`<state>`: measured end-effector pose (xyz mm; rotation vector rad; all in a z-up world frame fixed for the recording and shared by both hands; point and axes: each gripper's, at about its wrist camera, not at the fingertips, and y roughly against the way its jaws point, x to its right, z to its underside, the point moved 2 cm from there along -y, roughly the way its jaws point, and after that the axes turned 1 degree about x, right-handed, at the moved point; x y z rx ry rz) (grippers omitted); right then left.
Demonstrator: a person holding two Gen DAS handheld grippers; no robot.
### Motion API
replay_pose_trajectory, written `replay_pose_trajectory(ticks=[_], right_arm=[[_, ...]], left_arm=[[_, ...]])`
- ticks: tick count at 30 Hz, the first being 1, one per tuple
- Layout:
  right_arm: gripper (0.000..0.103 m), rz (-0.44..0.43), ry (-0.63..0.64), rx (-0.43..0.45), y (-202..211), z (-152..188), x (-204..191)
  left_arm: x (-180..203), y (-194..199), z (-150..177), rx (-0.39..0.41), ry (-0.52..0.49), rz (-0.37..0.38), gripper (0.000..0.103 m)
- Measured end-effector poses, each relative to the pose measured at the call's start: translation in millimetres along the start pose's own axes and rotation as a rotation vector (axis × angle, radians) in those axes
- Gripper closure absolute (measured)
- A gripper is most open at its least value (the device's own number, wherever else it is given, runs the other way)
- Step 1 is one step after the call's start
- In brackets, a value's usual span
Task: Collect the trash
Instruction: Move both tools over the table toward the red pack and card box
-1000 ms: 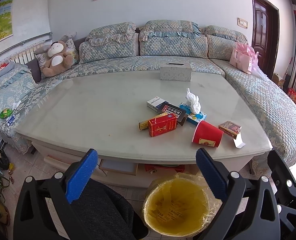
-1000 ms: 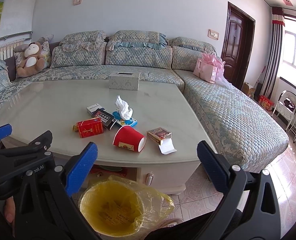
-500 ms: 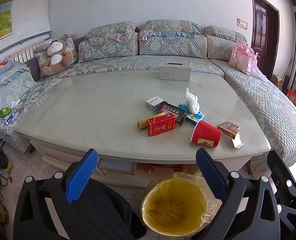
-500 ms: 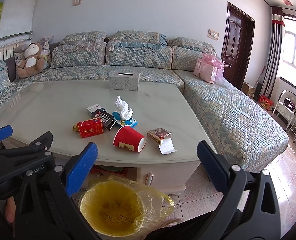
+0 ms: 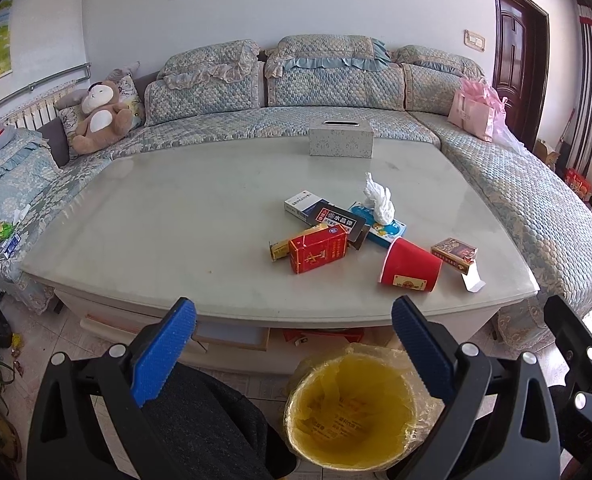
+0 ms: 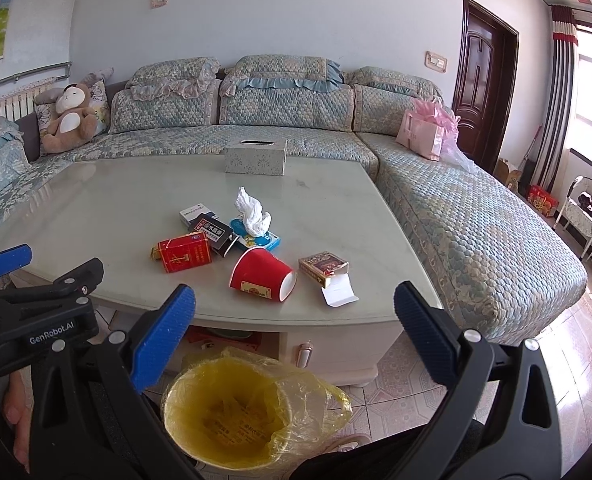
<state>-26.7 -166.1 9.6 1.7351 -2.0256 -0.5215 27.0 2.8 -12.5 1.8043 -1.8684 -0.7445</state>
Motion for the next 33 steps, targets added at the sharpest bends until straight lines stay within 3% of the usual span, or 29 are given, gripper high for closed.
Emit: replay_pose_trajectory(ticks=[9,15,20,33], right_arm=[[0.006,-0.058,-0.001,-0.040,-13,-7,4],[0.006,-0.117,0.060,-0.126,-44,-15,17],[0.006,-0.161,0.094,-0.170,-66,-27,30],[0.006,-0.198,0.270,-0.380,-147,-65,61]], left_arm=[[-11,-13,-13,-0.042,-0.031,0.036,0.007],[-26,-40,-28,-0.138,-0.139,0.109,0.007],[-39,-62,-42,-0.191,-0.220,0.114,0.007],[-7,-114,-74,-0.362,-0.504,0.271,0.007]])
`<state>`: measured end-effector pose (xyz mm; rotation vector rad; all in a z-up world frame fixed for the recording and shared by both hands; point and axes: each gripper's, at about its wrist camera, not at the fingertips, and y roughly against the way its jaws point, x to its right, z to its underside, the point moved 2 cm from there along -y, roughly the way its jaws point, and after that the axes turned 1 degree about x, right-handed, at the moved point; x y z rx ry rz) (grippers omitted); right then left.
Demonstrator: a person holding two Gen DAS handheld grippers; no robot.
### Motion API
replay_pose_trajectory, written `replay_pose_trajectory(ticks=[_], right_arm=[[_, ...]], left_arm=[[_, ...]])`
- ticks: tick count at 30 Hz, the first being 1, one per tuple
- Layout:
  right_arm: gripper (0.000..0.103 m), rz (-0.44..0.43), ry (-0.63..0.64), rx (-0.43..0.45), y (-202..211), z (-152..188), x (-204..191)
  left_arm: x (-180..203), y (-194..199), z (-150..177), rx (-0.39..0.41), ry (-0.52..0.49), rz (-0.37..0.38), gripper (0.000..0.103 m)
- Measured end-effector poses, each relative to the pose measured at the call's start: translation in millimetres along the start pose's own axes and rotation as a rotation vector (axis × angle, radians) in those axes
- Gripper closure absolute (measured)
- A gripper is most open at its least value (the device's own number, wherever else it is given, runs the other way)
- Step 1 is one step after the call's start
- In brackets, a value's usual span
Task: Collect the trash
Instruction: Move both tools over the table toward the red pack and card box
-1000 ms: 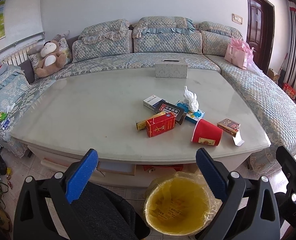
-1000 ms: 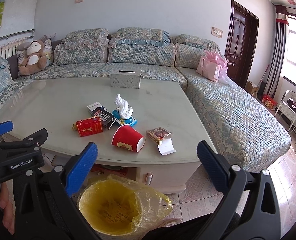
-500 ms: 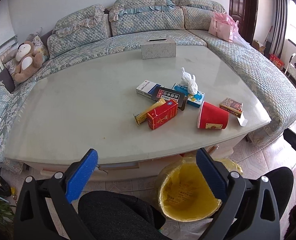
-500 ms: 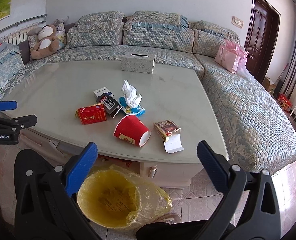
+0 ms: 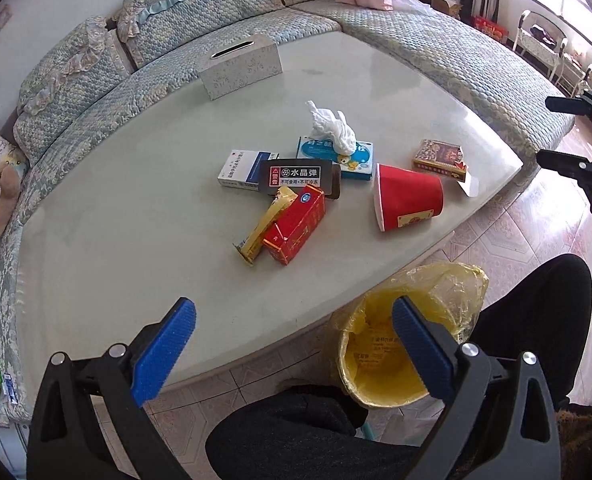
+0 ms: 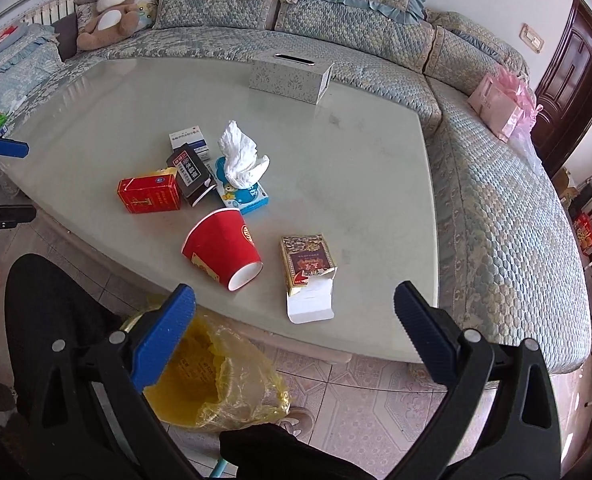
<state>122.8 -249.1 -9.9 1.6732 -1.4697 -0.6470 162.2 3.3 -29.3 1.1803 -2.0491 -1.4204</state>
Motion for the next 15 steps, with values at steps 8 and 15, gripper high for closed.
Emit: replay_pose_trajectory(ticks=[8,15], right_arm=[[0.006,-0.015,0.103,-0.091,-17,-34,18],[0.006,-0.034,0.163,-0.147,-34,-53,23]], left_arm=[[12,-18,-36,-0.102,-0.203,0.029,0.007],[19,-31,-58,-0.161,-0.290,0.061,0.007]])
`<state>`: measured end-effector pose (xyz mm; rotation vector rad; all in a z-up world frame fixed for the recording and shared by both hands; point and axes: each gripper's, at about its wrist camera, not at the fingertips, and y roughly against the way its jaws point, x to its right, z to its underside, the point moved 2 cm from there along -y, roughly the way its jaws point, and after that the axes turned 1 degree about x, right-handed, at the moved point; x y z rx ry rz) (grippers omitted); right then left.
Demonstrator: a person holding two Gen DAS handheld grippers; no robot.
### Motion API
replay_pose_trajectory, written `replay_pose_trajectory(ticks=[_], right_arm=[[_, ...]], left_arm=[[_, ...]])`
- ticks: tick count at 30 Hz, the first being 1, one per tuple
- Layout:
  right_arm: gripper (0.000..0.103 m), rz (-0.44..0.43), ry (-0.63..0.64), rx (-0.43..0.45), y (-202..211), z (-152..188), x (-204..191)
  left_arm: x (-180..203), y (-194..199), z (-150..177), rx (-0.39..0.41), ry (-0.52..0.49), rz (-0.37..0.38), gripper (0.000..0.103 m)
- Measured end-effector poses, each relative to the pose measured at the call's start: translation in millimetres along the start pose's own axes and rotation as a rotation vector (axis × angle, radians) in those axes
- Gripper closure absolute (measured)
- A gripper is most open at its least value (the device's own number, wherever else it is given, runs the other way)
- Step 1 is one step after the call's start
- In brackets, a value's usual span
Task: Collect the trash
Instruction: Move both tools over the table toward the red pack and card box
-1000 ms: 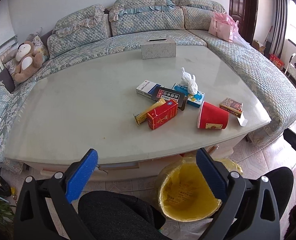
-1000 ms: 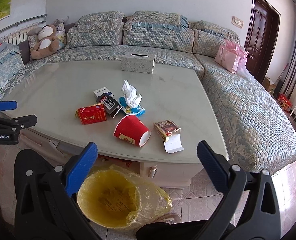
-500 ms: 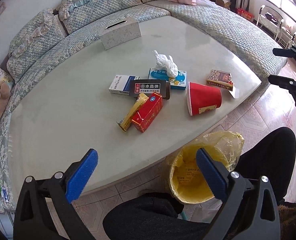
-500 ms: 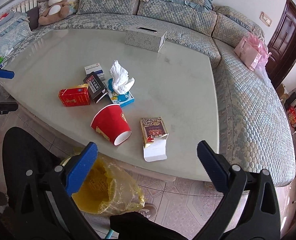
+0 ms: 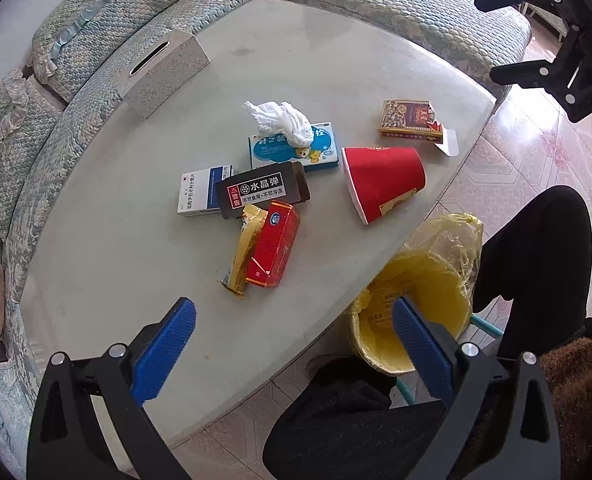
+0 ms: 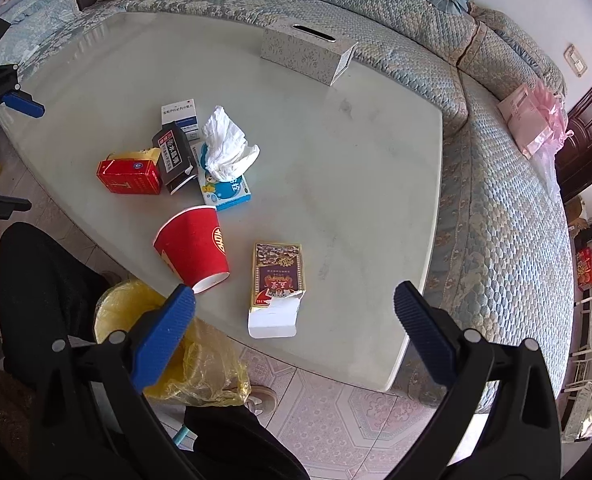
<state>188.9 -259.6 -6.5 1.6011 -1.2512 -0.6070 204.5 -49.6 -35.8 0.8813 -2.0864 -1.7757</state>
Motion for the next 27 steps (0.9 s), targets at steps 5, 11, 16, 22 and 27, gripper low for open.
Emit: replay_pose_trajectory(ticks=[5,11,16,22,27], right_arm=[[0.006,-0.023,0.037,-0.030,-8,-10,2],[0.006,-0.040,0.087,-0.064,-24,-14,-1],[0.006,-0.046,0.115,-0.119,-47,-12,-3],[0.006,-0.076,0.138,-0.174,-68,-10,-3],[0.006,-0.097,0.156,-0.234,-92,-9,-6]], left_arm=[[0,-9,-12,-0.038,-0.036,0.032,0.007],[3,-33,-21,-0.075,-0.094,0.063,0.007],[2,-60,-24,-0.112,-0.127,0.066,0.007],[0,-81,-23,-0.151,-0.161,0.109,0.007],[-5,-102,-24,-0.172,-0.168,0.141,0.007]])
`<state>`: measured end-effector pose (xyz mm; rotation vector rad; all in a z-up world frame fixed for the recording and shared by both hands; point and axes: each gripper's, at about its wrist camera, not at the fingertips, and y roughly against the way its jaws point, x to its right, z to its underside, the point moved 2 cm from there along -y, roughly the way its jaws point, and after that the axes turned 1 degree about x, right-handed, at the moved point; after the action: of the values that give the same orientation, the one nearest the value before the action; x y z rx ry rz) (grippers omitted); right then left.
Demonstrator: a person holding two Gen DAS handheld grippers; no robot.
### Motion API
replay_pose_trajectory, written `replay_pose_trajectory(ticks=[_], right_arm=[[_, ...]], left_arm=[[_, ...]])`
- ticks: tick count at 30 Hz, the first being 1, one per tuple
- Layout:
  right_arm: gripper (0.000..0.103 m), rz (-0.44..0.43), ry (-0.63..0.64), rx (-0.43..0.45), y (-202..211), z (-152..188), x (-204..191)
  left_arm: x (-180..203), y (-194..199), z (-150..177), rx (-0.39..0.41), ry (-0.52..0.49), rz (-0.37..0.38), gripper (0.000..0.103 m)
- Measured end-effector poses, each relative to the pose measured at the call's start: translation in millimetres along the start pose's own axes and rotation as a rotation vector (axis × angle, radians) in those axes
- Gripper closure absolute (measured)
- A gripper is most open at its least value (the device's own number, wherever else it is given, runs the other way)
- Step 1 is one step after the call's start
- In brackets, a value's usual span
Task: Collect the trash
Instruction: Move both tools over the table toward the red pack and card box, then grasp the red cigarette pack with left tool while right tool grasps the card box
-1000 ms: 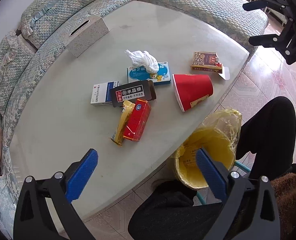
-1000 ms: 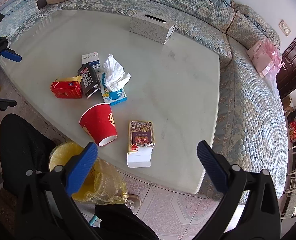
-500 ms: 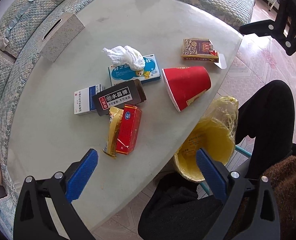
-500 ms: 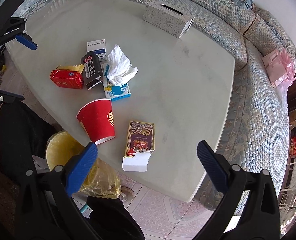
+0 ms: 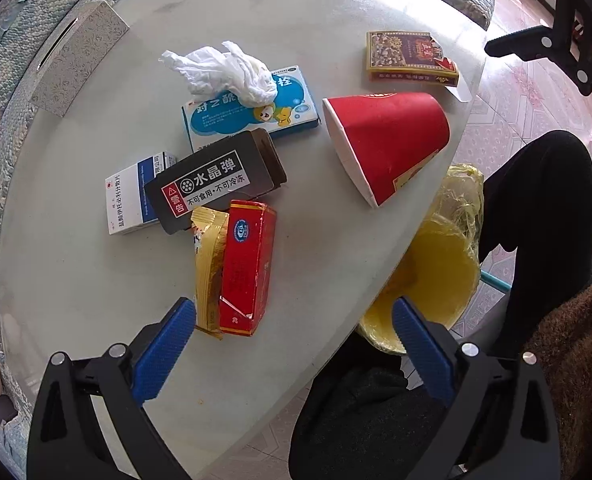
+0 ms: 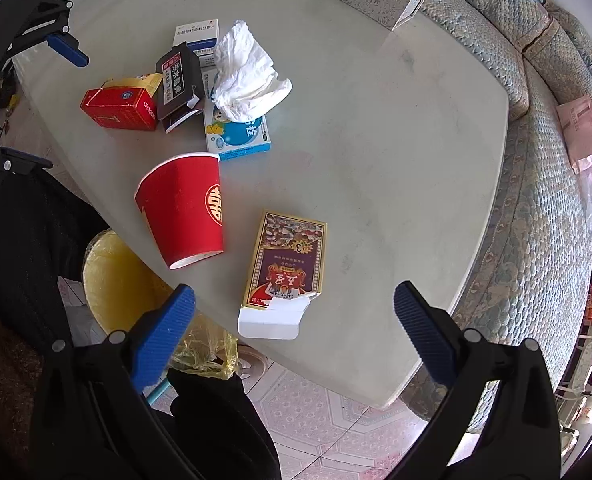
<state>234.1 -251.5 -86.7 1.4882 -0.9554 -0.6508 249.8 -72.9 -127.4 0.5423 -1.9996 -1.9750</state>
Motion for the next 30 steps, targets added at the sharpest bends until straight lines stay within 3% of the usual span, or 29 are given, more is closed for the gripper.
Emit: replay_pose_trajectory(ticks=[20,30], right_arm=[[0.006,-0.090,0.006,-0.159,-75,-7,10],[0.006,-0.159,-0.045,-0.188,-101,-13,21]], left_arm=[[-19,-37,-6,0.009,0.001,0.106,0.007],[-31,-50,-7,-0.005,0.025,0.138,0.007]])
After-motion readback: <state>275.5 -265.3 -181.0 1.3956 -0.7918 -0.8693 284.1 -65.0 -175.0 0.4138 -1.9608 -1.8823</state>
